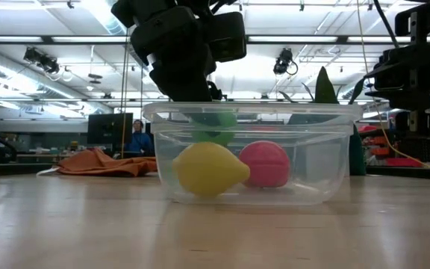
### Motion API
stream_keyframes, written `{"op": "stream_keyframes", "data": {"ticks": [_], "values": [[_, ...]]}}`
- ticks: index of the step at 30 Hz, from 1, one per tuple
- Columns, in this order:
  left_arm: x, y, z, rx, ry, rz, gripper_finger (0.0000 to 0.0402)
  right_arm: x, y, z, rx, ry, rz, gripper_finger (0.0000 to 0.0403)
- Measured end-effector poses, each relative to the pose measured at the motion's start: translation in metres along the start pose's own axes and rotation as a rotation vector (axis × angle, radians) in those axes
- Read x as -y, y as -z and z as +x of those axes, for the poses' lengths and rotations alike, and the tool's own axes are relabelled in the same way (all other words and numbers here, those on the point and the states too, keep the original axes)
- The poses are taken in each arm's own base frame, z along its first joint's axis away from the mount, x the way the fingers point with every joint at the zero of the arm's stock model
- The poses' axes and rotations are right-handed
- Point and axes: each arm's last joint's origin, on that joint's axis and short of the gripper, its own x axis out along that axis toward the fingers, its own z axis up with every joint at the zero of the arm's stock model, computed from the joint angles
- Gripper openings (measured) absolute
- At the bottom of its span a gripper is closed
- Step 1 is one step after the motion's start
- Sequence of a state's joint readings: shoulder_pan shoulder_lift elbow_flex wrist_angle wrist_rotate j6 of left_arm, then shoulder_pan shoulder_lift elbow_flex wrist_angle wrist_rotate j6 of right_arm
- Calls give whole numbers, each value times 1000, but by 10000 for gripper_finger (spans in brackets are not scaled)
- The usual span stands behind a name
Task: Pick and placing Produce into tupperware
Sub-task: Put the pear into the transparent bin, then put the melon into the transparent bin
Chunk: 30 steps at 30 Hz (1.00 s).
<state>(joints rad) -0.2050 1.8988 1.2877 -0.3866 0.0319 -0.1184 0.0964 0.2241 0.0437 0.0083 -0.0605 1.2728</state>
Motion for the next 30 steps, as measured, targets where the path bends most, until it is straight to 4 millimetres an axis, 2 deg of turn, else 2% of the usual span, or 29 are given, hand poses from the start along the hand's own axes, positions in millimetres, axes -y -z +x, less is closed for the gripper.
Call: {"op": "stream_keyframes", "data": {"ticks": [23, 30], "values": [[0, -2, 0, 25, 3, -18, 341, 0, 0, 0, 0, 0, 6, 68], [-1, -17, -2, 179, -44, -31, 325, 0, 0, 0, 0, 0, 1, 68]]}}
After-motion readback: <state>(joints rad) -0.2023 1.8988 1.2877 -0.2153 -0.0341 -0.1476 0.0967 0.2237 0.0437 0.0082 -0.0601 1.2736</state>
